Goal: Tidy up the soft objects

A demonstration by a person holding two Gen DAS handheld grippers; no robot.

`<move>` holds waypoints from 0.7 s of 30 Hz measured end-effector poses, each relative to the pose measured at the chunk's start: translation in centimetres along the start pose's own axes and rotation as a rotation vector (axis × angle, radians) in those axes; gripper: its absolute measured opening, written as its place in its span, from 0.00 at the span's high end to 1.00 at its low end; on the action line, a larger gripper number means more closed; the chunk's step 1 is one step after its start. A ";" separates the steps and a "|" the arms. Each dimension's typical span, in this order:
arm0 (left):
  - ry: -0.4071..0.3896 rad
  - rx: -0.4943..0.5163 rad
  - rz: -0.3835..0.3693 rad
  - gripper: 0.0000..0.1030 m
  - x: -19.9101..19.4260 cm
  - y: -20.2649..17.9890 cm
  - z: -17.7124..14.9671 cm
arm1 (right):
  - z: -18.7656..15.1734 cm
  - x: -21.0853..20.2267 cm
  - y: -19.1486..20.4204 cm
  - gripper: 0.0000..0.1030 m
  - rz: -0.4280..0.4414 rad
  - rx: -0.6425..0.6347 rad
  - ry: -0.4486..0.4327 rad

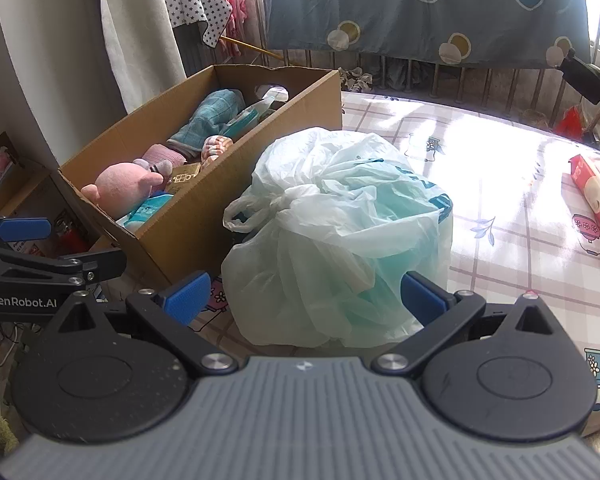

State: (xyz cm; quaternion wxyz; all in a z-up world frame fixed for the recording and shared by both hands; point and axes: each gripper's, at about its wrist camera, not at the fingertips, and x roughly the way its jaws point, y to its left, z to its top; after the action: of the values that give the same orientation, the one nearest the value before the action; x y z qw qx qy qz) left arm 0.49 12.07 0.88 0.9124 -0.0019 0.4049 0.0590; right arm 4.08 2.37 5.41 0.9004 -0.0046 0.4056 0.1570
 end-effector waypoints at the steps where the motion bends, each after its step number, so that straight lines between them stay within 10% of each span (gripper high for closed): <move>1: 0.004 -0.003 -0.001 0.00 0.1 0.0 0.0 | 0.0 0.0 0.0 0.01 0.000 0.002 0.001; 21: 0.042 -0.041 -0.006 0.00 0.8 0.9 -0.3 | 0.0 1.0 0.0 0.01 0.009 0.005 0.036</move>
State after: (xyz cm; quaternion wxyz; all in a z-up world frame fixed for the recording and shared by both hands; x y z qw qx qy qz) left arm 0.73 13.04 0.15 0.9036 -0.0232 0.4227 0.0647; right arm 4.73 2.64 4.64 0.8922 -0.0034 0.4224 0.1597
